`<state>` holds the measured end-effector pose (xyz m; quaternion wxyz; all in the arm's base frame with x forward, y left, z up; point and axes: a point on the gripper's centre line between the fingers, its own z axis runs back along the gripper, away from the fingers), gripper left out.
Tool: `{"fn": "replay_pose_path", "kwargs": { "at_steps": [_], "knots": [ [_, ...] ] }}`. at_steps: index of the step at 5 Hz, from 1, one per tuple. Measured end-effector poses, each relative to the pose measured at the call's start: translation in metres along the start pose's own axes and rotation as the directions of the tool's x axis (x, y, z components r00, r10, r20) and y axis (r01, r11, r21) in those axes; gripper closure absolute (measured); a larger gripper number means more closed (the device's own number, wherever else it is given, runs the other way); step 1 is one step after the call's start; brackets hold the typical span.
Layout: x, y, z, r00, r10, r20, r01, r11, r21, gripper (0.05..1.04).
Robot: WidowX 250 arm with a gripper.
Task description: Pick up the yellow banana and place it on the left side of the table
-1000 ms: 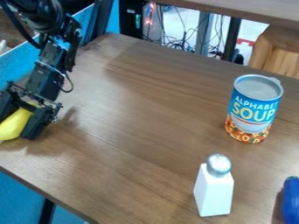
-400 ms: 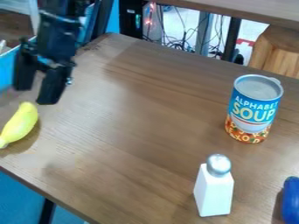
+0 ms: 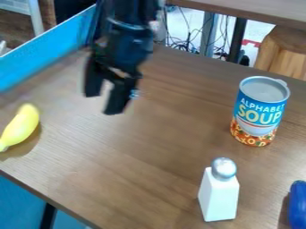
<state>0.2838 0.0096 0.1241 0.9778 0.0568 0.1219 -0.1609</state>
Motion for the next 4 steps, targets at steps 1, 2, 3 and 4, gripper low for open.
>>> {"fn": "replay_pose_path", "kwargs": {
  "at_steps": [1,2,3,4],
  "knots": [
    [0.020,-0.035,0.024,0.994,-0.038,0.105,0.032,0.998,0.055,0.093],
    [0.028,-0.063,0.049,0.983,-0.076,0.168,0.066,0.996,0.061,0.092],
    [0.031,-0.074,0.071,0.978,-0.022,0.208,0.023,1.000,0.001,0.090],
    [0.045,-0.084,0.074,0.987,0.007,0.163,0.003,0.998,-0.062,0.089]
  ]
}}
